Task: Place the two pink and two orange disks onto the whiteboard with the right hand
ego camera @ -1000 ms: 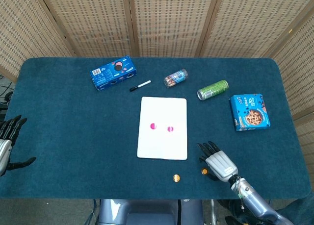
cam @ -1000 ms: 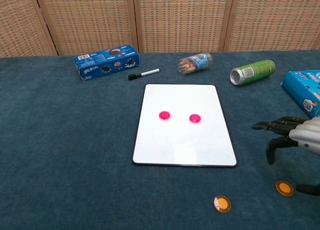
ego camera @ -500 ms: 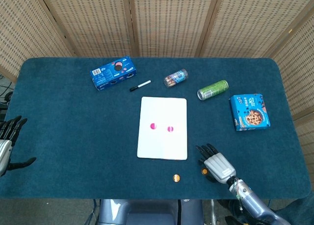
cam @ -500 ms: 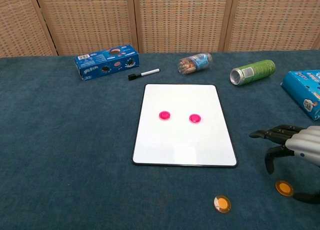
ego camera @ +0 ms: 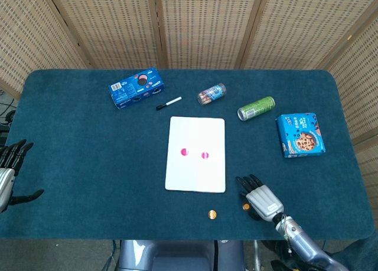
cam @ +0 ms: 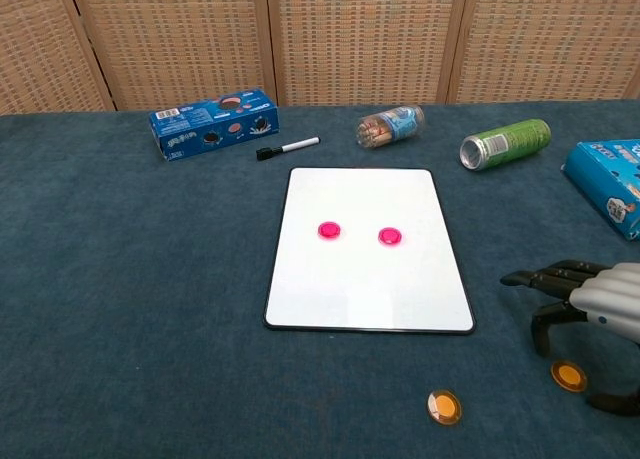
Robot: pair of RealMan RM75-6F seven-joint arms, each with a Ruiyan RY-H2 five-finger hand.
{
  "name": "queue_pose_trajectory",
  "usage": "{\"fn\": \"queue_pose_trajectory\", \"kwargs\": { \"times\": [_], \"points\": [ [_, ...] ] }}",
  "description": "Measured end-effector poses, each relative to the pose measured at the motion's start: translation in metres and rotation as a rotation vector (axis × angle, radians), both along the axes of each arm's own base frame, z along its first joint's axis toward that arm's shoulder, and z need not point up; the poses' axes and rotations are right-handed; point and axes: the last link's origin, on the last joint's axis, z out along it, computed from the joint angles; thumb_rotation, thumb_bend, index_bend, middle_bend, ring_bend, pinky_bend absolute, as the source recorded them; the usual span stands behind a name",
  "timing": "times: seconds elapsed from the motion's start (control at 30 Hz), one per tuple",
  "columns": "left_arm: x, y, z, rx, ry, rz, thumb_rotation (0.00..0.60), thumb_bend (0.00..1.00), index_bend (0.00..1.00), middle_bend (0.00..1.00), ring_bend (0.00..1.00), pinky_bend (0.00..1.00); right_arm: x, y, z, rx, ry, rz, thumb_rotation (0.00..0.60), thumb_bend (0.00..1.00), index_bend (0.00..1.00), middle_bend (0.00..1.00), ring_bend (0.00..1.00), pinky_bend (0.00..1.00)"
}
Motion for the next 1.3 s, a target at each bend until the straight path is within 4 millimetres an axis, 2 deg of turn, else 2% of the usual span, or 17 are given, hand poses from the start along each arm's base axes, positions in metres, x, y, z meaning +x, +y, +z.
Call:
{"fn": "queue_pose_trajectory", "kwargs": {
  "times": [0.3,0.63,0.83,1.03,1.3],
  "points": [
    [0.0,0.0,0.0,0.001,-0.001,0.002,0.6,0.0,0.0,0.0,0.0,0.0,-0.002,0.0,-0.002,0.004,0.001,-0.008,0.6,0.36,0.48,0.0,0.0,0.0],
    [0.0,0.0,0.0,0.0,-0.001,0.002,0.6,0.0,0.0,0.0,0.0,0.0,0.003,-0.001,-0.001,0.009,-0.029,-0.015,0.6,0.36,0.49,0.0,0.0,0.0],
    [0.0,0.001,0.001,0.0,-0.002,0.002,0.6,0.0,0.0,0.0,0.0,0.0,0.032,-0.013,0.006,0.005,-0.082,0.014,0.6,0.36,0.49,0.0,0.0,0.0],
    [0.0,0.002,0.0,0.003,0.001,0.005,0.6,0.0,0.0,0.0,0.0,0.0,0.077,-0.035,0.009,0.005,-0.112,0.057,0.6,0.38,0.5,0.0,0.0,0.0],
    [-0.003,0.005,0.001,0.005,-0.005,0.021,0.6,0.0,0.0,0.0,0.0,0.0,0.135,-0.069,-0.006,0.013,-0.085,0.096,0.6,0.41,0.5,0.0,0.0,0.0]
  ]
}}
